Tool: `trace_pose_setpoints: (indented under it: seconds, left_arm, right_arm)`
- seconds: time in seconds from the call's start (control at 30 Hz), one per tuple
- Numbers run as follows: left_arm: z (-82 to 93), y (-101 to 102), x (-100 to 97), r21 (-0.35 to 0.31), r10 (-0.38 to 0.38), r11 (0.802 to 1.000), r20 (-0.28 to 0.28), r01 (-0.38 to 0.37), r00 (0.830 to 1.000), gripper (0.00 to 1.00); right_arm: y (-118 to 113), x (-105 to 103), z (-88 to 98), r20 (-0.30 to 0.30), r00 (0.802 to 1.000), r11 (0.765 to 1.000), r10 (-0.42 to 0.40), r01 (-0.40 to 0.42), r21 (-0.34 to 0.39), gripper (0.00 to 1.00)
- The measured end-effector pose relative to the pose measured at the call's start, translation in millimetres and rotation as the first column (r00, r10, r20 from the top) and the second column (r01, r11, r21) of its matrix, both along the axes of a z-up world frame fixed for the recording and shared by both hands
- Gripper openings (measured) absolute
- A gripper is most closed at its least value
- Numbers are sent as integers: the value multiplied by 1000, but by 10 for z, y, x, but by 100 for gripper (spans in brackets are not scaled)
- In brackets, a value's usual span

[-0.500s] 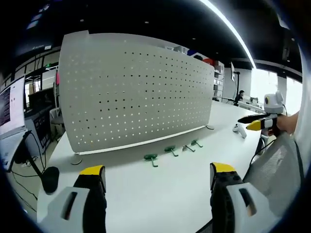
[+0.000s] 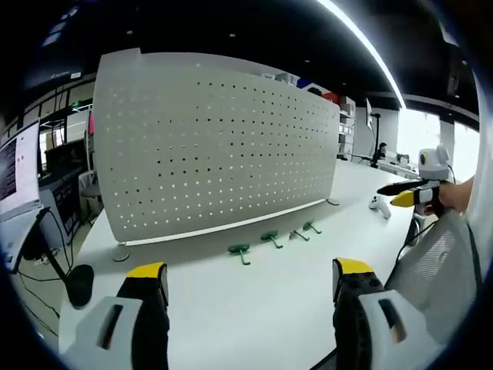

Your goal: Insert the hook assembly into the mounting plate slot until the hook locks in place.

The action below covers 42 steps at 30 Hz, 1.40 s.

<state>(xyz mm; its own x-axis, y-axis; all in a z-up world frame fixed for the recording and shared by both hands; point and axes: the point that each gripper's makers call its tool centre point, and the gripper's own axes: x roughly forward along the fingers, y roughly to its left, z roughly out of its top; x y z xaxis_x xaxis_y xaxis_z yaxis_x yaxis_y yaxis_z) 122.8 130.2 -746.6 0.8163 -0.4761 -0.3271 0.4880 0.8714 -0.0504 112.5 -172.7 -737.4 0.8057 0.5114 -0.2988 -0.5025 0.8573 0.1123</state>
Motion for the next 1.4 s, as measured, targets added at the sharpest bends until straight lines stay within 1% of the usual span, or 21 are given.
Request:
trace_pose_setpoints:
  seconds: [0.7, 0.83, 1.03, 1.27, 1.4]
  left_arm:
    - [-26, -4, 29, 20, -25, 999, -14, 25, 1000, 89]
    - [-34, 17, 65, 27, -32, 999, -19, 33, 999, 88]
    - [-28, -5, 118, 49, -51, 997, -27, 52, 998, 85]
    - [-56, -35, 193, 63, -70, 995, -41, 73, 997, 84]
    - [-90, -54, 249, 91, -95, 991, -50, 99, 994, 84]
  right_arm:
    - [48, 36, 53, 15, 999, 999, 31, -31, -19, 67]
    - [67, 43, 56, 17, 999, 999, 39, -39, -24, 67]
    - [82, 50, 52, 17, 999, 998, 49, -48, -30, 66]
    - [106, 59, 51, 14, 998, 998, 61, -61, -36, 65]
    - [122, 71, 58, 16, 998, 997, 69, -68, -40, 65]
